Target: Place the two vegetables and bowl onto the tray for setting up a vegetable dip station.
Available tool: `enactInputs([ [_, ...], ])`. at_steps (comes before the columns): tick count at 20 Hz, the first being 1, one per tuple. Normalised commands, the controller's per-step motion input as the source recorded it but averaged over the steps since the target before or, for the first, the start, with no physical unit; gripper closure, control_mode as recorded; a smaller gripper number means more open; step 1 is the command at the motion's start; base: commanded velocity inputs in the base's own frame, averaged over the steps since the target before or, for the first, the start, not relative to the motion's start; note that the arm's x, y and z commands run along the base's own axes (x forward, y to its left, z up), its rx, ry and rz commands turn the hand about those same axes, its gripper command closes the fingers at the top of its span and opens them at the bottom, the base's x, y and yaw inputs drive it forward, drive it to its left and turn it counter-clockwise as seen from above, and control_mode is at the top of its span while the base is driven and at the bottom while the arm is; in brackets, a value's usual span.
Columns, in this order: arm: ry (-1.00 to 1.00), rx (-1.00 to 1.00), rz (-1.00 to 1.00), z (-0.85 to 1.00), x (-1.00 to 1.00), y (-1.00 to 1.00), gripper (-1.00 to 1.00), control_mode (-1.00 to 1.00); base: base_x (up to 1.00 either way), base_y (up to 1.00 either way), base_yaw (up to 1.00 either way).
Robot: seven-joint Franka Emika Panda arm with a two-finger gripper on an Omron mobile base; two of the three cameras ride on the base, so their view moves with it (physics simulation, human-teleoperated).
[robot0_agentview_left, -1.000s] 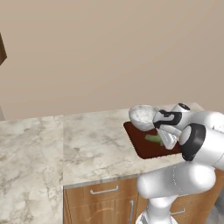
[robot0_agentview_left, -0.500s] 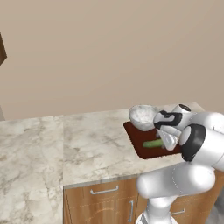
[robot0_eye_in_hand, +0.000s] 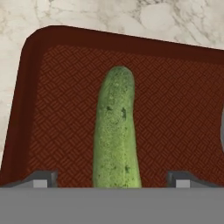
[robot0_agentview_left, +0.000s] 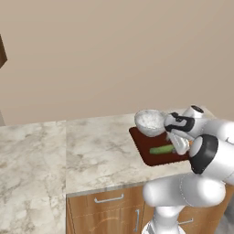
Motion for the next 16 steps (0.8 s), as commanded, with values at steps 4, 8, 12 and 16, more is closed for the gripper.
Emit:
enactInputs([
  [4,0.00,0.00,0.00,0.19,-0.20,-0.20,-1.00,-1.00,0.00,0.00,0.00],
  [8,0.00,0.00,0.00,0.13,-0.27,-0.17,-1.00,-1.00,0.00,0.00,0.00],
  [12,0.00,0.00,-0.02,0.14,-0.26,-0.18,-1.00,-1.00,0.00,0.00,0.00],
  [16,0.00,0.00,-0.09,0.26,-0.19,-0.22,-1.00,-1.00,0.00,0.00,0.00],
])
